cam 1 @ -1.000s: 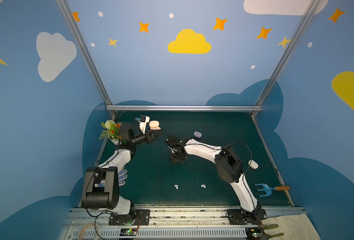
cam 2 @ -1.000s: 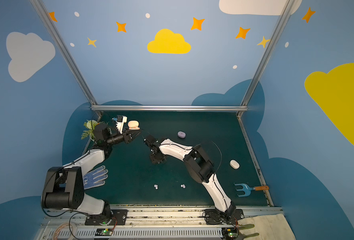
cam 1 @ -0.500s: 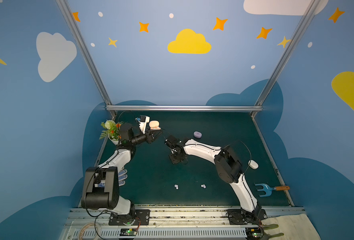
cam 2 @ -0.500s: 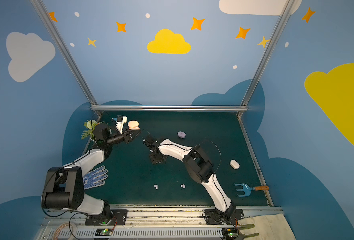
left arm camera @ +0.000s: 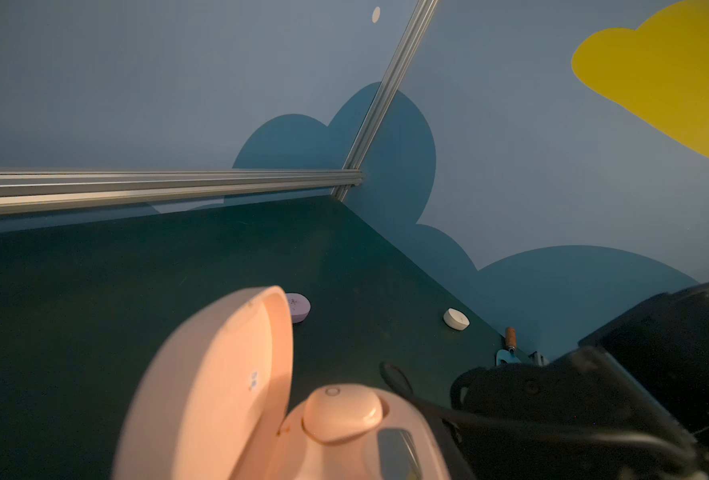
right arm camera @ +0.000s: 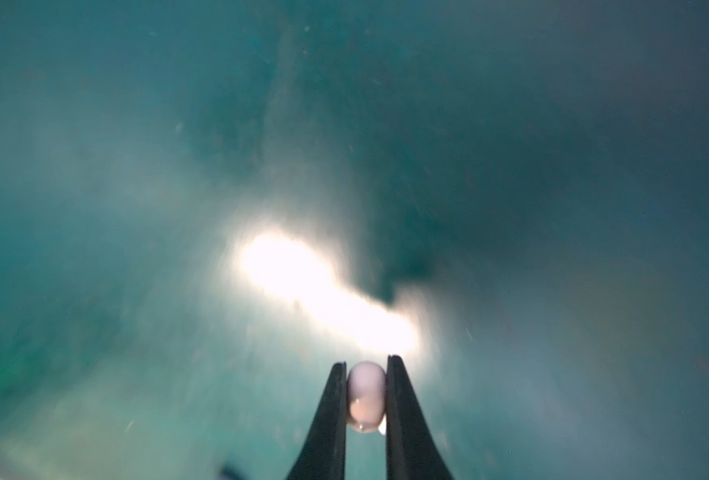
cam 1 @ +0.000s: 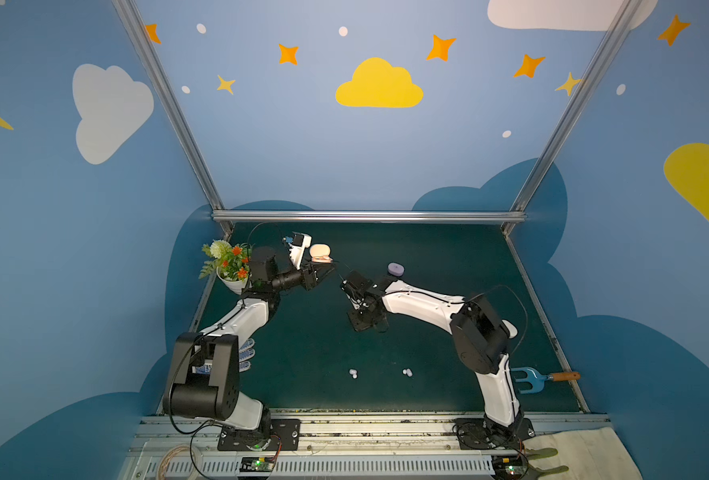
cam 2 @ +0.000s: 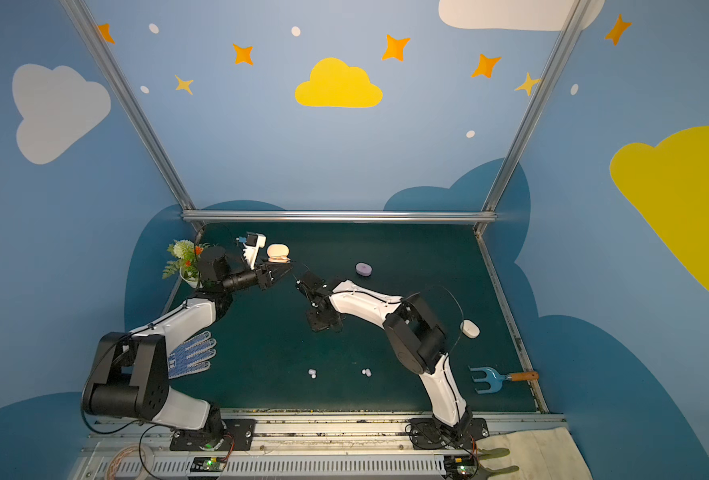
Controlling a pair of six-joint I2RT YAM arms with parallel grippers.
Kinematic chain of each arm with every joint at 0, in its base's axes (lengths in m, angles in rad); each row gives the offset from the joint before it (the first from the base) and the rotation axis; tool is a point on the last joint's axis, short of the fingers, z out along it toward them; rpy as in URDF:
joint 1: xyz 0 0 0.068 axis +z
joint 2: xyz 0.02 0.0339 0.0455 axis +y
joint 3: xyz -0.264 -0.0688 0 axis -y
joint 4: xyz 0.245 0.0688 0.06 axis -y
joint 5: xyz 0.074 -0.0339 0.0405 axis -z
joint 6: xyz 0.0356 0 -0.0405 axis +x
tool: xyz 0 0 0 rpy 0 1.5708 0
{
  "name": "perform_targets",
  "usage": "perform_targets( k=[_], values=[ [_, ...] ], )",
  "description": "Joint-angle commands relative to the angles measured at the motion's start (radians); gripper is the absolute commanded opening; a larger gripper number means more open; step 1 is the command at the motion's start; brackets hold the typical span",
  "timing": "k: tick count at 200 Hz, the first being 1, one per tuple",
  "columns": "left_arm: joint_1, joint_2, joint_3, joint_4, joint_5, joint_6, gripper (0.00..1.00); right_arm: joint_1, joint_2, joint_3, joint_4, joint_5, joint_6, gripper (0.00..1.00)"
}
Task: Insert the wireless bluetooth earbuds into the charging case
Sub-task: 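Lift the earbud with the right gripper and carry it to the pink case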
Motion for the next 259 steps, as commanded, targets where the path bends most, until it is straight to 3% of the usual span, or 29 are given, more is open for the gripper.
perform_targets(
  k=[1,65,154,219,259],
  values=[
    [-0.038,0.01,-0.002,0.023,-0.001,0.013,0.21,-0.012,-0.113,-0.056,-0.003,-0.018,0.04,0.08],
    [-0.142,-0.031,-0.015,0.02,-0.03,0.096,0.21,-0.061,-0.379,-0.174,-0.057,-0.062,0.08,0.08],
    [-0.362,-0.045,-0.043,0.15,-0.132,0.209,0.21,-0.174,-0.672,-0.141,-0.07,-0.16,0.095,0.07],
    [-0.494,0.046,-0.027,0.329,-0.151,0.208,0.21,-0.19,-0.811,-0.194,0.071,-0.236,0.151,0.08],
    [-0.524,0.09,-0.003,0.403,-0.137,0.181,0.21,-0.197,-0.841,-0.242,0.156,-0.274,0.189,0.08]
  ],
)
